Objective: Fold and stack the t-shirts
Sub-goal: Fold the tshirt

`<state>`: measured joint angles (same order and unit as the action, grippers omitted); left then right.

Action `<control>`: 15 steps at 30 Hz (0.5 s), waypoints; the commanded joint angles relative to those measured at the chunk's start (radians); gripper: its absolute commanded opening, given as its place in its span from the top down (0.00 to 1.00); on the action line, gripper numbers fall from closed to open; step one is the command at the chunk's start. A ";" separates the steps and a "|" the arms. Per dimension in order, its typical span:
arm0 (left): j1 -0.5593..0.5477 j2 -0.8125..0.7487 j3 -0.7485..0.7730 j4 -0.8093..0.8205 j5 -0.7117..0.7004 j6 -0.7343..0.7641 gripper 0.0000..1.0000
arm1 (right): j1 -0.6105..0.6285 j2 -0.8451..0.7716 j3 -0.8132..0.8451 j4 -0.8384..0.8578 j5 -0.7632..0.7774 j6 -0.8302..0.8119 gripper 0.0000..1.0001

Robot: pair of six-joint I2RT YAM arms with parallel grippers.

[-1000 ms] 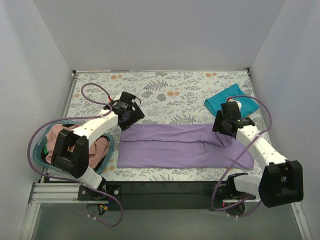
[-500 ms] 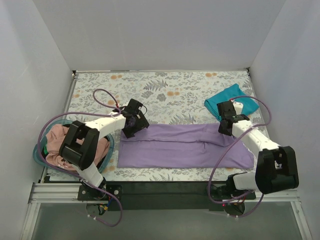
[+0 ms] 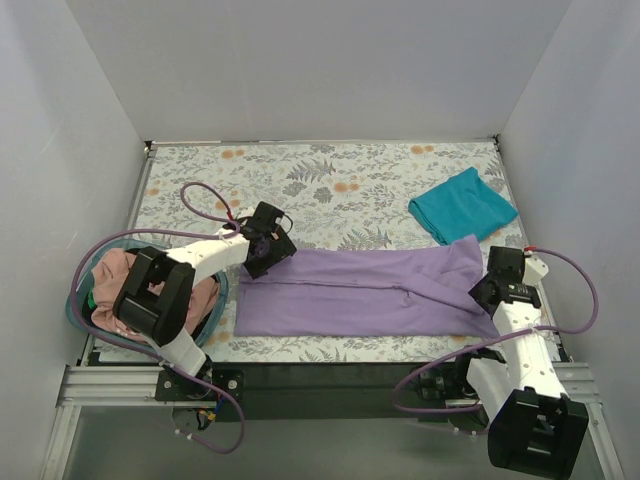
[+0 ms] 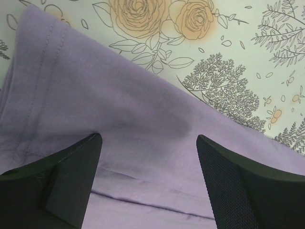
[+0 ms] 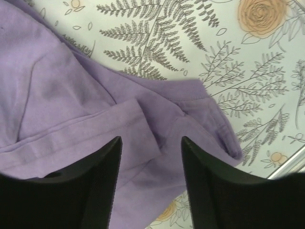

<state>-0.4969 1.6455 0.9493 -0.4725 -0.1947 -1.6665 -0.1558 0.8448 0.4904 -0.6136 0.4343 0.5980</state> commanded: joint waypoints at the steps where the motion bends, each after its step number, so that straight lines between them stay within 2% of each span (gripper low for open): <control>1: 0.003 -0.007 -0.044 -0.138 -0.083 -0.006 0.19 | -0.010 -0.004 0.007 0.009 -0.077 0.031 0.38; 2: 0.003 -0.012 -0.044 -0.140 -0.081 -0.003 0.19 | -0.010 0.008 0.010 0.009 -0.088 0.032 0.19; 3: 0.003 -0.015 -0.043 -0.143 -0.083 -0.001 0.18 | -0.010 0.016 0.025 0.006 -0.091 0.017 0.11; 5: 0.003 -0.024 -0.040 -0.149 -0.091 -0.002 0.18 | -0.008 0.025 0.054 0.002 -0.120 -0.013 0.02; 11: 0.004 -0.041 -0.043 -0.156 -0.091 -0.010 0.17 | -0.008 0.042 0.195 0.063 -0.115 -0.174 0.02; 15: 0.004 -0.056 -0.058 -0.169 -0.107 -0.018 0.16 | -0.010 0.160 0.264 0.152 -0.233 -0.279 0.02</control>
<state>-0.4976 1.6154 0.9295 -0.5491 -0.2508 -1.6779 -0.1627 0.9276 0.6880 -0.5636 0.2840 0.4358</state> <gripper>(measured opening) 0.834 0.984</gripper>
